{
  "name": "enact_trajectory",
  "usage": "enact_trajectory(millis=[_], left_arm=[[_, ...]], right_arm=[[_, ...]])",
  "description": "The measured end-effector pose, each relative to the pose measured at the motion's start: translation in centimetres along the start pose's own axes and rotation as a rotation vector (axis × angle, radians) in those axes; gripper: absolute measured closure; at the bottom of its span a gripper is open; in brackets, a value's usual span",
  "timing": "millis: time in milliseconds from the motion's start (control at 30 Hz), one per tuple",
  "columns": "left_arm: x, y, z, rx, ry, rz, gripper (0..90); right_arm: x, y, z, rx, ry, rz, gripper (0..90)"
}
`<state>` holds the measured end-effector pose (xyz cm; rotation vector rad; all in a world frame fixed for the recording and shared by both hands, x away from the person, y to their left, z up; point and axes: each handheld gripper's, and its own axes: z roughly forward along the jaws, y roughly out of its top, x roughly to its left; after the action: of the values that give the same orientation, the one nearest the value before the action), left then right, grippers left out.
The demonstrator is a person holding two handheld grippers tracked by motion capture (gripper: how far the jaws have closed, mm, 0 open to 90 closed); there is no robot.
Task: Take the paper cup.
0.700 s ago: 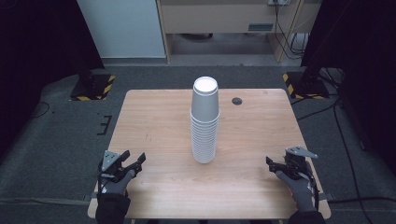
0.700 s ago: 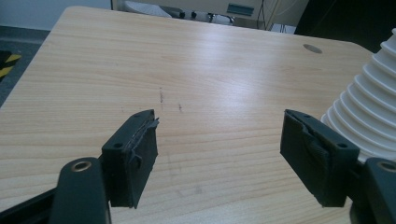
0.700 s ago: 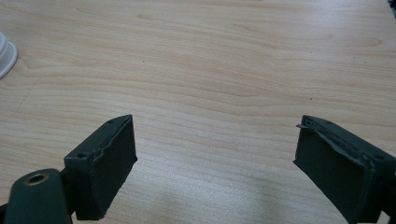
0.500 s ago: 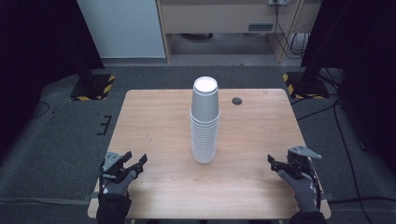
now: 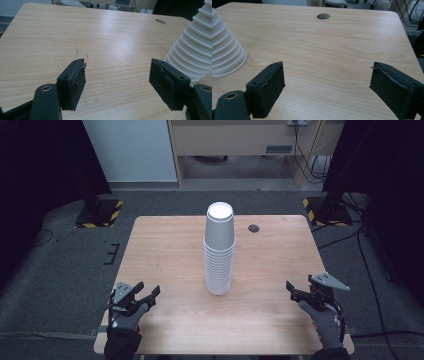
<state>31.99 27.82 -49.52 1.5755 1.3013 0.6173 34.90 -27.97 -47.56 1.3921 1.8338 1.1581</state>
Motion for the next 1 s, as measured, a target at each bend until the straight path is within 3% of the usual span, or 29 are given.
enact_trajectory(millis=[333, 1000], left_arm=[[-0.2, 0.0, 0.1, -0.001, 0.005, 0.000, 27.4], [-0.4, 0.2, 0.4, 0.002, -0.005, 0.009, 26.9]], right_arm=[[0.4, 1.3, -1.1, -0.055, 0.009, 0.004, 11.9], [3.7, 5.6, -2.7, -0.165, 0.089, -0.028, 11.9]])
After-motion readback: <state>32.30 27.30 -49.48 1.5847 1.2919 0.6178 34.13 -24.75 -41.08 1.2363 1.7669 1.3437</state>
